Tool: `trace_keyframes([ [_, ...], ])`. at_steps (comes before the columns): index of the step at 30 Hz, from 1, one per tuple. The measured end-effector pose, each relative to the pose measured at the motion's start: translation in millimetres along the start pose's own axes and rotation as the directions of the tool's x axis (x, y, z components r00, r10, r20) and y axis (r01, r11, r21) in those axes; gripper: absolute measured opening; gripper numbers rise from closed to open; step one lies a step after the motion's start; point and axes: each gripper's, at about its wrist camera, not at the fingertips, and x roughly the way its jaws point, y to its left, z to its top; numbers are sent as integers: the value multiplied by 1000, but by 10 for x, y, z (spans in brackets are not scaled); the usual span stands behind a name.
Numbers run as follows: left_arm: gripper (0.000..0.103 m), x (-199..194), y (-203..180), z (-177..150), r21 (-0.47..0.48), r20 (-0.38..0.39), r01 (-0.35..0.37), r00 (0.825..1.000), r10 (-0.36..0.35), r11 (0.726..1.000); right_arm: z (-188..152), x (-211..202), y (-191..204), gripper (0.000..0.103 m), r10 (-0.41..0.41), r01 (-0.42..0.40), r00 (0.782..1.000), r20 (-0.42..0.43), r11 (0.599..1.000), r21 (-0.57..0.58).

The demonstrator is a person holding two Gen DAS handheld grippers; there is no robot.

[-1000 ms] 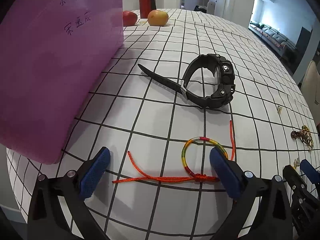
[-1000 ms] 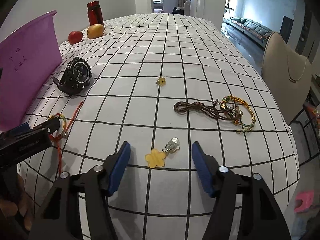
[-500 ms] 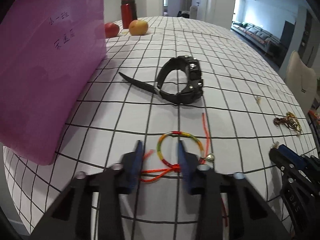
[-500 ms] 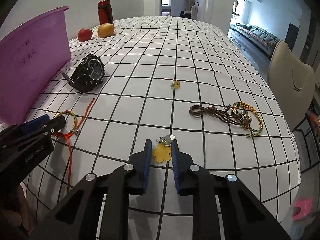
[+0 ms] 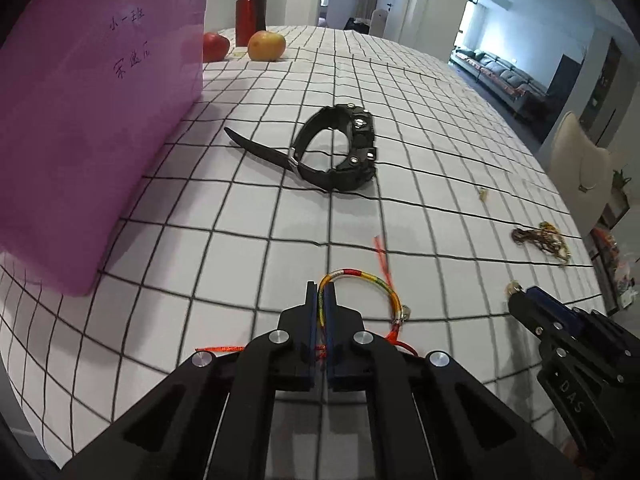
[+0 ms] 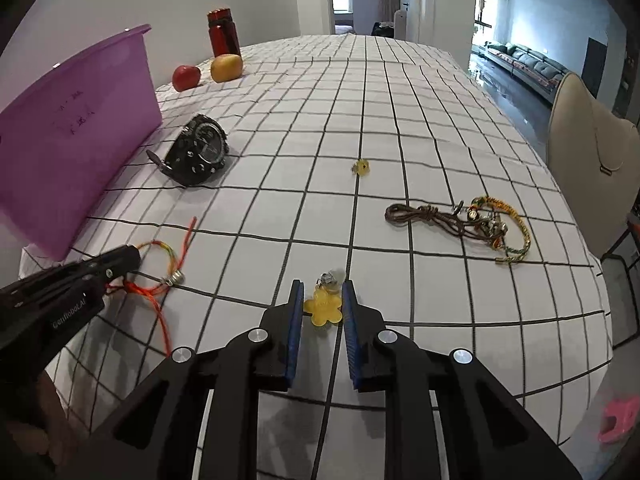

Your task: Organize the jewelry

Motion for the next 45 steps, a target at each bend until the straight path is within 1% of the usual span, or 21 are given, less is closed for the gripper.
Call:
trace_keyframes([
  [4, 4, -164, -74, -14, -2, -8, 8, 1000, -8, 1000, 41, -133, 6, 19, 29, -29, 1000, -3, 999, -20],
  [8, 4, -369, -121, 50, -11, -1, 2, 1000, -2, 1000, 130, -283, 24, 19, 54, -54, 999, -4, 997, -49],
  [11, 4, -594, -136, 154, -26, 19, -8, 1000, 8, 1000, 239, -448, 56, 19, 74, -73, 997, 6, 994, -84],
  [14, 4, -902, -154, 276, -50, 46, -20, 999, 23, 999, 384, -657, 99, 19, 106, -103, 994, 25, 988, -117],
  [17, 4, -1145, -114, 425, -79, 66, -21, 997, 26, 997, 554, -862, 163, 19, 152, -144, 987, 46, 978, -148],
  [21, 4, -1473, 4, 596, -121, 124, -50, 990, 65, 991, 785, -1077, 365, 19, 219, -199, 973, 76, 956, -217],
  [24, 4, -1708, 176, 750, -161, 162, -66, 983, 92, 985, 979, -1185, 569, 19, 260, -228, 961, 90, 937, -266],
  [26, 4, -1833, 324, 861, -185, 177, -72, 978, 106, 980, 1142, -1251, 759, 19, 300, -263, 949, 94, 922, -286],
  [29, 4, -2038, 606, 1054, -203, 220, -102, 964, 147, 974, 1346, -1307, 1040, 19, 341, -292, 933, 112, 903, -314],
  [30, 4, -2109, 758, 1142, -208, 237, -111, 958, 160, 972, 1429, -1324, 1175, 16, 357, -302, 926, 123, 896, -325],
  [31, 4, -2143, 843, 1188, -212, 244, -114, 956, 166, 971, 1500, -1332, 1294, 7, 370, -311, 920, 130, 890, -333],
  [32, 4, -2174, 996, 1268, -217, 249, -120, 953, 174, 969, 1571, -1328, 1411, 0, 375, -313, 918, 131, 887, -340],
  [35, 4, -2208, 1308, 1418, -218, 248, -126, 952, 180, 968, 1767, -1271, 1788, 0, 403, -340, 906, 128, 874, -347],
  [37, 4, -2212, 1546, 1514, -203, 257, -145, 946, 196, 968, 1860, -1230, 2009, 0, 412, -345, 902, 127, 867, -359],
  [38, 4, -2189, 1657, 1557, -193, 258, -157, 944, 204, 969, 1918, -1184, 2181, 0, 416, -346, 901, 125, 861, -373],
  [39, 4, -2163, 1740, 1586, -188, 252, -160, 946, 205, 969, 1951, -1147, 2289, 0, 418, -347, 900, 122, 858, -379],
  [41, 4, -2040, 1963, 1650, -192, 219, -154, 956, 195, 969, 2024, -1035, 2492, 0, 423, -357, 900, 104, 854, -377],
  [42, 4, -2001, 2023, 1663, -193, 210, -153, 958, 193, 969, 2058, -959, 2591, 0, 426, -366, 900, 91, 853, -371],
  [45, 4, -1793, 2294, 1702, -201, 166, -161, 967, 195, 966, 2140, -759, 2825, 0, 420, -375, 906, 52, 854, -360],
])
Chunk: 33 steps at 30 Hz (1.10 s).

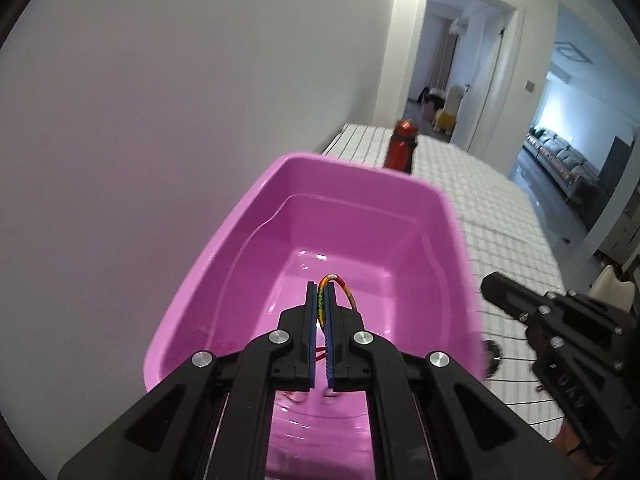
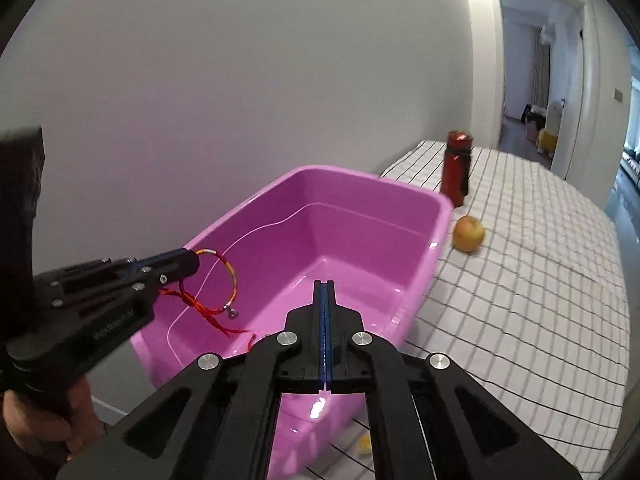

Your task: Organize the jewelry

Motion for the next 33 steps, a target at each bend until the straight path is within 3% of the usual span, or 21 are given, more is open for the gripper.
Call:
trace_keyframes([
  [9, 4, 503, 210, -74, 9, -138, 3, 990, -2, 1000, 54, 483, 59, 0, 5, -1, 993, -114, 999, 32],
  [13, 5, 672, 201, -177, 14, -229, -7, 973, 10, 1000, -11, 641, 66, 0, 6, 3, 984, -175, 999, 52],
  [15, 11, 709, 211, -210, 26, -253, -26, 967, 31, 999, -31, 674, 80, 2, 2, 8, 982, -187, 999, 53],
  [16, 32, 714, 219, -223, 33, -261, -41, 964, 49, 999, -38, 692, 90, 4, -3, 13, 982, -191, 999, 51],
  [17, 74, 696, 231, -232, 35, -265, -65, 962, 72, 997, -43, 694, 97, 14, -7, 17, 981, -193, 999, 49],
  [18, 88, 686, 257, -235, 31, -257, -81, 963, 86, 996, -47, 692, 104, 35, -11, 21, 981, -193, 999, 48],
  [19, 91, 610, 285, -230, 18, -223, -91, 970, 93, 996, -50, 681, 107, 44, -14, 24, 982, -188, 999, 48],
  [20, 91, 574, 292, -228, 17, -211, -99, 972, 101, 995, -60, 647, 115, 50, -18, 27, 984, -180, 999, 47],
  [23, 91, 512, 292, -235, 42, -209, -134, 968, 139, 990, -56, 580, 120, 50, -37, 43, 986, -161, 998, 38],
  [33, 91, 324, 326, -325, 23, -213, -158, 964, 159, 987, -80, 380, 51, 58, -29, 39, 989, -147, 997, 68],
])
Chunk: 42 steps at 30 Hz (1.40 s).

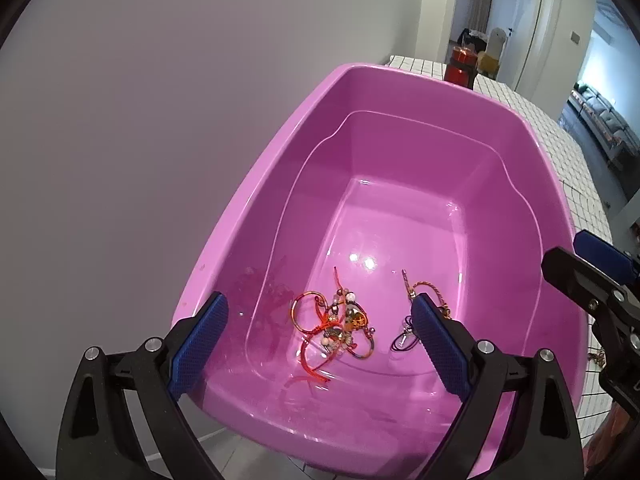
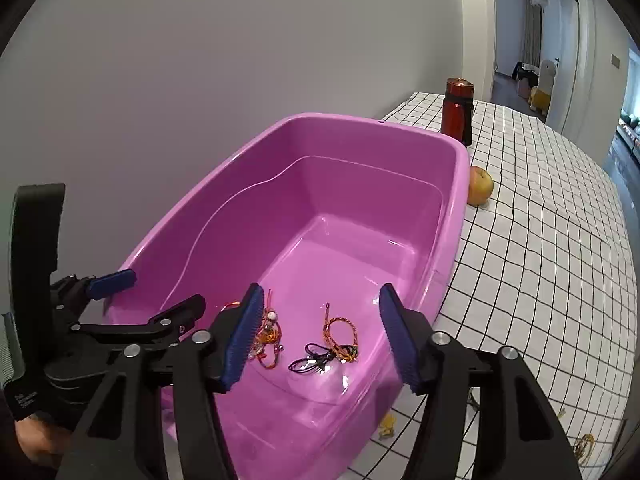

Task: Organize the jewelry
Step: 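Withdraw both open tools from the tub back over the table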

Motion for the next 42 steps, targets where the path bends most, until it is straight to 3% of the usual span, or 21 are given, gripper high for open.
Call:
trace_keyframes([
  [9, 93, -271, -125, -79, -38, 62, 30, 998, -28, 999, -214, -504, -133, 61, 34, -38, 996, 78, 998, 46],
  [20, 95, -802, -871, -487, 28, 147, 97, 984, -100, 995, -886, -1437, -645, 64, 14, -31, 987, 162, 994, 105],
  [31, 96, -1074, -1895, -1145, 104, 130, 177, 973, -190, 979, -1997, -2095, -1676, 65, -103, 73, 988, 117, 969, 236],
  [37, 96, -949, -2289, -1405, 127, 97, 181, 976, -194, 975, -2475, -2159, -2156, 65, -173, 140, 982, 73, 933, 333],
  [42, 96, -728, -2509, -1425, 173, 88, 179, 977, -196, 969, -2659, -2063, -2404, 65, -210, 180, 977, 30, 896, 405],
])
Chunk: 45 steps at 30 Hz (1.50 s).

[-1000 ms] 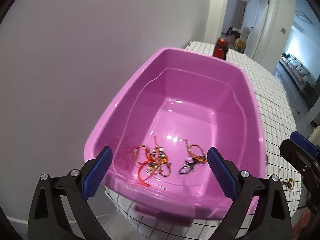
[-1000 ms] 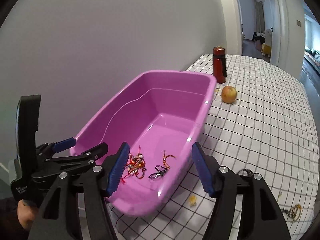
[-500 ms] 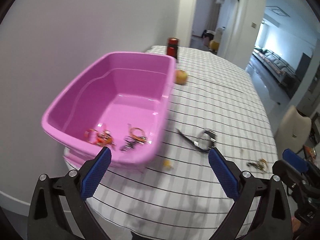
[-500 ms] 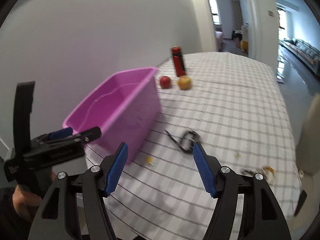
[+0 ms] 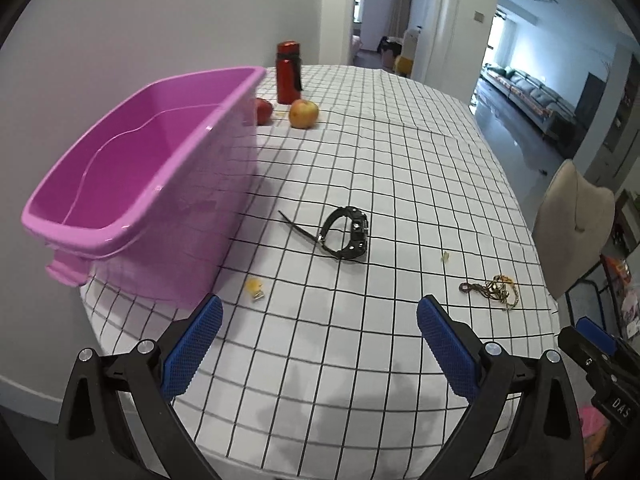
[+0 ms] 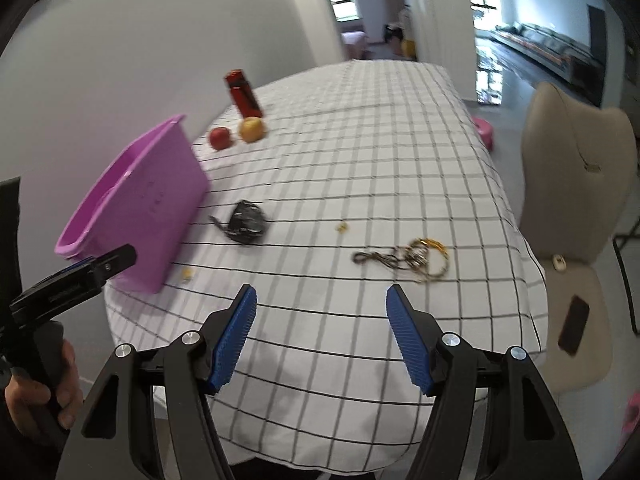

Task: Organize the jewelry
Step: 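Withdraw both open tools from the tub back over the table, then grasp the black sports watch with the left tool while the right tool grasps the brown leather cord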

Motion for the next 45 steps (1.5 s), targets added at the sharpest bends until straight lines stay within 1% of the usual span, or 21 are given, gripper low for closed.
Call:
trace_keyframes([
  [4, 96, 305, -91, 19, 44, -5, 34, 999, -34, 998, 28, 159, -131, 65, -55, 55, 998, 5, 998, 41],
  [5, 96, 397, -114, 30, 53, -15, 41, 999, -40, 998, 38, 225, -168, 65, -82, 82, 997, -1, 995, 55],
  [8, 96, 631, -176, 64, 73, -29, 54, 998, -52, 996, 44, 371, -252, 65, -106, 107, 994, -18, 990, 86],
  [10, 96, 747, -187, 106, 79, -14, 52, 999, -51, 996, 53, 493, -277, 65, -146, 148, 989, -31, 985, 90],
  [12, 96, 857, -185, 155, 84, 12, 62, 998, -63, 995, 64, 583, -303, 65, -162, 165, 986, -30, 981, 105],
  [16, 96, 1088, -177, 235, 106, 47, 52, 997, -57, 993, 91, 770, -358, 65, -195, 195, 981, -11, 973, 124],
  [20, 96, 1285, -180, 247, 93, 78, 40, 996, -48, 995, 108, 1035, -436, 65, -205, 205, 979, -14, 970, 130],
  [23, 96, 1431, -194, 217, 74, 79, 45, 996, -51, 996, 101, 1185, -516, 65, -234, 233, 972, -7, 964, 131],
  [26, 96, 1496, -205, 187, 67, 93, 44, 994, -50, 997, 76, 1328, -589, 65, -225, 224, 974, -3, 965, 135],
  [30, 96, 1543, -191, 167, 59, 126, 53, 990, -60, 997, 68, 1472, -616, 65, -227, 225, 974, 7, 968, 107],
  [34, 96, 1608, -184, 178, 58, 147, 46, 988, -55, 997, 88, 1578, -601, 65, -233, 231, 972, 18, 970, 77],
  [37, 96, 1676, -198, 192, 63, 136, 48, 989, -56, 997, 112, 1645, -607, 65, -227, 226, 974, 9, 972, 71],
  [41, 96, 1724, -228, 197, 80, 134, 49, 989, -59, 996, 109, 1714, -626, 66, -237, 237, 971, -6, 969, 68],
  [45, 96, 1777, -249, 192, 95, 122, 49, 991, -60, 994, 117, 1743, -583, 68, -254, 254, 967, -5, 966, 39],
])
